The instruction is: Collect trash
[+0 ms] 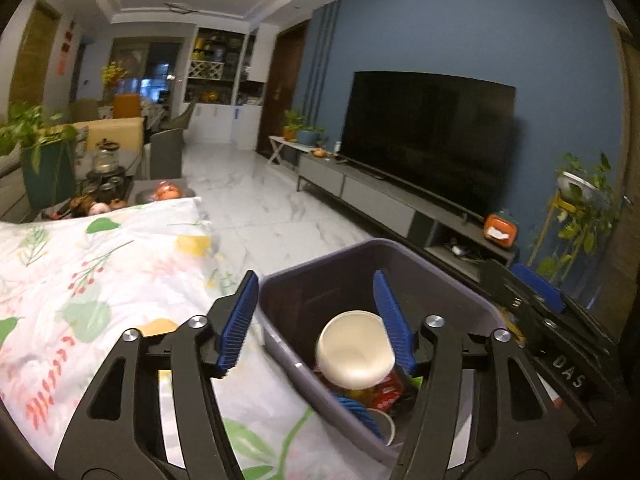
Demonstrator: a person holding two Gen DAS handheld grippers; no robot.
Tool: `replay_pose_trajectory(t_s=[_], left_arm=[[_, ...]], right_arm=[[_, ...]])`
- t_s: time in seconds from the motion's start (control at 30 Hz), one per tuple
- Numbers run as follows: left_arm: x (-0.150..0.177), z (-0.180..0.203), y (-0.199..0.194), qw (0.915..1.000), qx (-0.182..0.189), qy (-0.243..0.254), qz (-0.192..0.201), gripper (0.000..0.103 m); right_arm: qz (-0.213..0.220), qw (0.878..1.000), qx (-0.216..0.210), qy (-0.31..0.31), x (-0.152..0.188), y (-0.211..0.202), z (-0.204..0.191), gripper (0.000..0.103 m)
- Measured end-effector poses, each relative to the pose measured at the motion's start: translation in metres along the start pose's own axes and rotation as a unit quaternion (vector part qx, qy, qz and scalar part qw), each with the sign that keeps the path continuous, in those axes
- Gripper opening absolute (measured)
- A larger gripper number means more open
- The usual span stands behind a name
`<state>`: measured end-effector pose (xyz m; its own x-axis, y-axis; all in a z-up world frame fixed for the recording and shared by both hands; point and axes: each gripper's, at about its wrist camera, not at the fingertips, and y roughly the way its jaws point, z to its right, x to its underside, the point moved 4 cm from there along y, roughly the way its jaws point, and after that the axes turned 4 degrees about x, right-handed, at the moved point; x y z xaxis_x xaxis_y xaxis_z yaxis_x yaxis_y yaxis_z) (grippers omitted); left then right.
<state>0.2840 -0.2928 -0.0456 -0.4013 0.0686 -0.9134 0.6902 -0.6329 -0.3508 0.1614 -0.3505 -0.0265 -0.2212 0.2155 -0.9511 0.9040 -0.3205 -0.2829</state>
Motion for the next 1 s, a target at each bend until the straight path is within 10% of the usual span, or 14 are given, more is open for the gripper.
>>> replay_pose_trajectory(t_s=[0.4, 1.0], left_arm=[[0.007, -0.043, -0.063, 0.9929, -0.115, -0.008, 0.032, 0.089], [0.043, -0.069, -0.176, 0.9826, -0.182, -0.005, 0.039, 0.094]], right_arm=[[0.007, 0.999, 0.023, -0.041, 0.011, -0.027, -0.026, 0.096], [-0.005, 0.997, 0.031, -0.069, 0.029, -0.073, -0.075, 0.097]])
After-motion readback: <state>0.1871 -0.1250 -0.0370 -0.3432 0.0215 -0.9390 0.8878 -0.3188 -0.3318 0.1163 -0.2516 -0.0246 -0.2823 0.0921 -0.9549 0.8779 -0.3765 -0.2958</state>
